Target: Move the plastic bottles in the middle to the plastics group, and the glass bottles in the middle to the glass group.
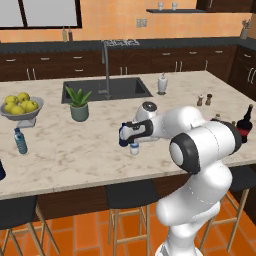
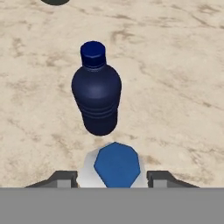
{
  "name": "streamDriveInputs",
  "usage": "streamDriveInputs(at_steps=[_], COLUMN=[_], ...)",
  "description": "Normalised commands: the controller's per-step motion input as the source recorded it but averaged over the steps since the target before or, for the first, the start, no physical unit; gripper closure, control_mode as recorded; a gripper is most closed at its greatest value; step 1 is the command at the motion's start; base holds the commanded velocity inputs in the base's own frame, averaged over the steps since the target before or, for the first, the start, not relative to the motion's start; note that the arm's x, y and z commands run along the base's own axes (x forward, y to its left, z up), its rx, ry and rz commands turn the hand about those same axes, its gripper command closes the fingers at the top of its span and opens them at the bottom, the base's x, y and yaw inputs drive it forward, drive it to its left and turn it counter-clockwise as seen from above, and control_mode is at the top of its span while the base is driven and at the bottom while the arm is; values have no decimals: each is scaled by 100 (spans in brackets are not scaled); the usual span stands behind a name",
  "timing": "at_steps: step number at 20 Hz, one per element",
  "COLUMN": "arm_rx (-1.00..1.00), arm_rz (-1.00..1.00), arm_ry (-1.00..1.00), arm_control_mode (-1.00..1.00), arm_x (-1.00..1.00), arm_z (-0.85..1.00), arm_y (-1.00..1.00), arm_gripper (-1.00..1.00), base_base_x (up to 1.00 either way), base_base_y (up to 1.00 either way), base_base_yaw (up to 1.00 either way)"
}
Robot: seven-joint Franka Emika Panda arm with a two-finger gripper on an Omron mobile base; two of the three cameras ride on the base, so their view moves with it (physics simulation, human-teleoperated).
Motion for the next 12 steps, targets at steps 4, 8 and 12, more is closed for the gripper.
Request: streamDriveInputs(at_steps=[4,8,12], arm_rx=[14,6,0], arm_rz=[0,3,5], arm_ry=[-1,-1,1], arm_control_mode=[-100,-100,-100], arm_x=[-26,-23,-8], arm_z=[6,51,41], arm_y=[4,69,97], arm_gripper=[100,100,100], base_base_x=[0,0,0], base_base_y=[0,0,0], base_base_yaw=[0,0,0])
